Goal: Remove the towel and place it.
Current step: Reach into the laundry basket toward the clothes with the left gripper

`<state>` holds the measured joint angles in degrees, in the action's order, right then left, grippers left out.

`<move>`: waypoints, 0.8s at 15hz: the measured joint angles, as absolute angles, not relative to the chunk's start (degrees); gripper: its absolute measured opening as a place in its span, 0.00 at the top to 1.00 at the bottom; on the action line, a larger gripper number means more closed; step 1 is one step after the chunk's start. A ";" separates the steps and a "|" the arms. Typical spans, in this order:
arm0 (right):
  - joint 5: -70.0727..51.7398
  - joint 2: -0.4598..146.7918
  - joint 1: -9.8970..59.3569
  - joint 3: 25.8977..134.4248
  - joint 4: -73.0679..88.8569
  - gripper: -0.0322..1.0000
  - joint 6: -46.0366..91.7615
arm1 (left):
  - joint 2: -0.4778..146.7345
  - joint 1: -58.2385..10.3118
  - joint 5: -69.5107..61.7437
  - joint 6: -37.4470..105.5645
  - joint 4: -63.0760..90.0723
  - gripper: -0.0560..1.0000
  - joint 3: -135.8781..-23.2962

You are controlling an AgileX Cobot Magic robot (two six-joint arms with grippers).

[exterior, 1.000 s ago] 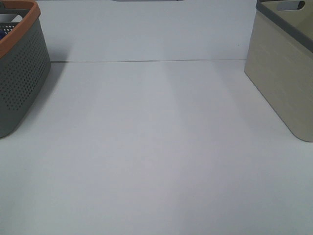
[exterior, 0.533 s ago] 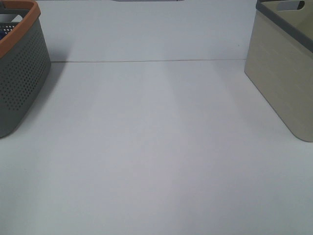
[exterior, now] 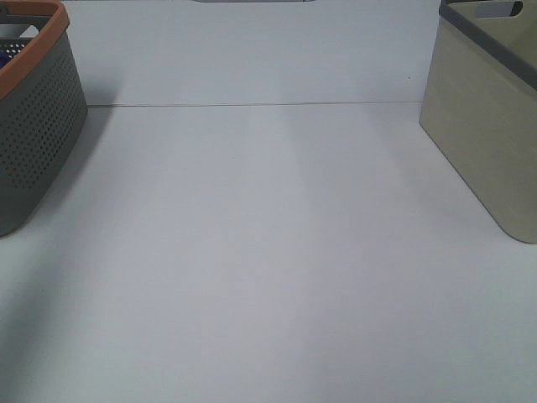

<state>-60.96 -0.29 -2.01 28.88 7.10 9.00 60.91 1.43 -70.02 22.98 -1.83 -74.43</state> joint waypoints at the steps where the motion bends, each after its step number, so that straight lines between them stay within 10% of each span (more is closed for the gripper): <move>1: -60.96 -0.29 -2.01 28.88 7.10 0.36 9.00 | 68.35 1.43 -69.84 25.84 -0.97 0.01 -78.67; 12: -60.96 -0.29 -2.01 28.88 7.10 0.36 9.00 | 106.80 8.82 -69.79 57.07 7.62 0.09 -110.92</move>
